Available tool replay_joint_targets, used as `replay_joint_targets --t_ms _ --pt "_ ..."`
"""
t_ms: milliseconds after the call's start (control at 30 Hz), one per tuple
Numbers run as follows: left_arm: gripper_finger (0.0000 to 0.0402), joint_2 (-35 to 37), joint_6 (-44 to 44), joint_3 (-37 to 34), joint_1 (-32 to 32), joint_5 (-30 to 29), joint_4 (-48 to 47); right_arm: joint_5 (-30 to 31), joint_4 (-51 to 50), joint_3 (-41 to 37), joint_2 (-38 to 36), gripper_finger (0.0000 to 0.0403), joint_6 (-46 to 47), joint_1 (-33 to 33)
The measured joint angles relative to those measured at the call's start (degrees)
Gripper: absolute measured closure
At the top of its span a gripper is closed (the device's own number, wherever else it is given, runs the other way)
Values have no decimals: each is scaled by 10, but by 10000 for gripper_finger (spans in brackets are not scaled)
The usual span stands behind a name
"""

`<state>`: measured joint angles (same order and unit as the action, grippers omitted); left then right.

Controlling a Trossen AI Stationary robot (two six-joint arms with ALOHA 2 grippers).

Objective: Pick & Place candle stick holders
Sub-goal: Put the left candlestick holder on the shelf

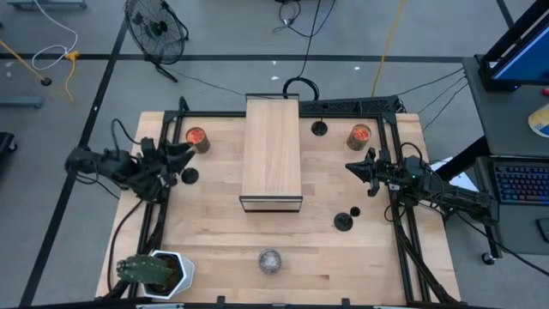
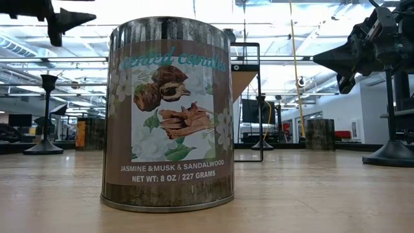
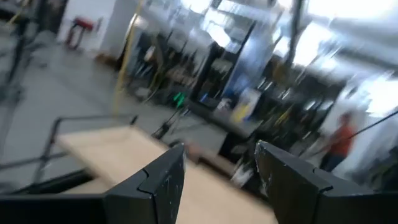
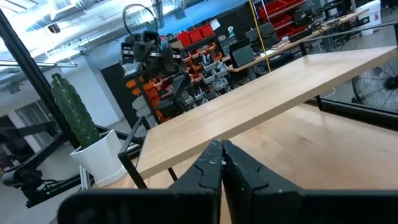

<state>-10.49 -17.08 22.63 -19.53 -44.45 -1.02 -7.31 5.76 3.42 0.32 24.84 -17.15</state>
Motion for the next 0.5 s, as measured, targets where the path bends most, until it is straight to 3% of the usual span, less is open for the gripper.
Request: replay_joint_targets --t_ms 233,500 --pt "199 -108 -135 157 0 -49 -248 0 0 0 0 403 0 0" --pt "199 -225 -316 322 16 -28 -546 0 0 0 0 403 0 0"
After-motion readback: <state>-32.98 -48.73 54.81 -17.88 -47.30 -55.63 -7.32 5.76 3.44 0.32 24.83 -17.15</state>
